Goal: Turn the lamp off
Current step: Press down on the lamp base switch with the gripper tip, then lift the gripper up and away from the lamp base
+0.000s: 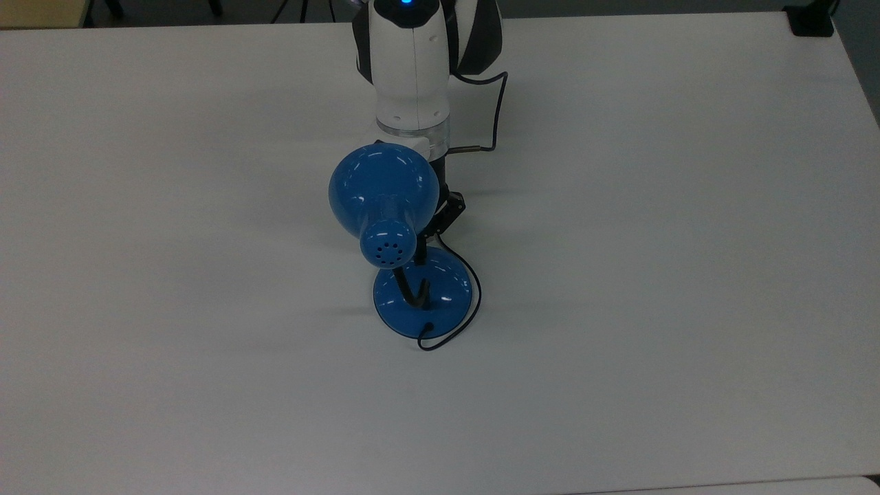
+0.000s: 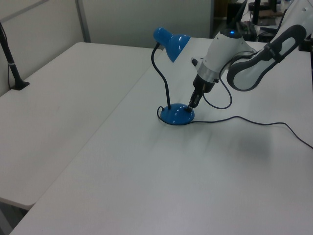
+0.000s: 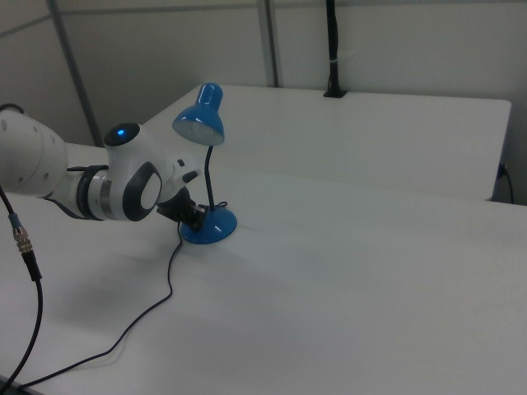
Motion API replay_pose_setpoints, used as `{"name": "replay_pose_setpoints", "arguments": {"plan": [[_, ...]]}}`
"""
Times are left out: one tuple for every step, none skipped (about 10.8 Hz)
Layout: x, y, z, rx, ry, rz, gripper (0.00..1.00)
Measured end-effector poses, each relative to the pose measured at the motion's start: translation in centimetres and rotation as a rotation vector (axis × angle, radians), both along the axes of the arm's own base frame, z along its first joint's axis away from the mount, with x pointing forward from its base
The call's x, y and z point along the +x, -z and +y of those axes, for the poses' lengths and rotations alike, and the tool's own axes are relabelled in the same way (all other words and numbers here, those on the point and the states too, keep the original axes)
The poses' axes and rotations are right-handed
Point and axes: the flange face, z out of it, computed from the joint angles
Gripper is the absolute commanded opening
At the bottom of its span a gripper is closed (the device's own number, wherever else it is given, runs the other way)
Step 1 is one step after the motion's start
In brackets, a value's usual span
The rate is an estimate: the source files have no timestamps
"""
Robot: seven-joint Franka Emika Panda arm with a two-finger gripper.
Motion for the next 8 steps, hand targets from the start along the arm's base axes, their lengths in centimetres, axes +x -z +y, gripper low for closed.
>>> {"name": "replay_pose_setpoints", "arguments": {"plan": [[0.0,0.0,0.0,-0.001,0.0,0.004,0.03],[-0.2,0.0,-0.1,-0.009,0.003,0.034,0.03],[-0.6,-0.1,-0.4,-0.025,0.01,0.097,0.07],[-0.9,-1.4,-0.6,-0.042,0.017,0.15,0.12],[-1.5,-3.8,-0.8,-0.059,0.025,0.19,0.14],[-2.4,-6.6,-1.1,-0.075,0.04,0.231,0.27],[-3.5,-9.5,-1.4,-0.088,0.066,0.276,0.37],[-4.5,-12.6,-1.6,-0.103,0.087,0.318,0.51]]}}
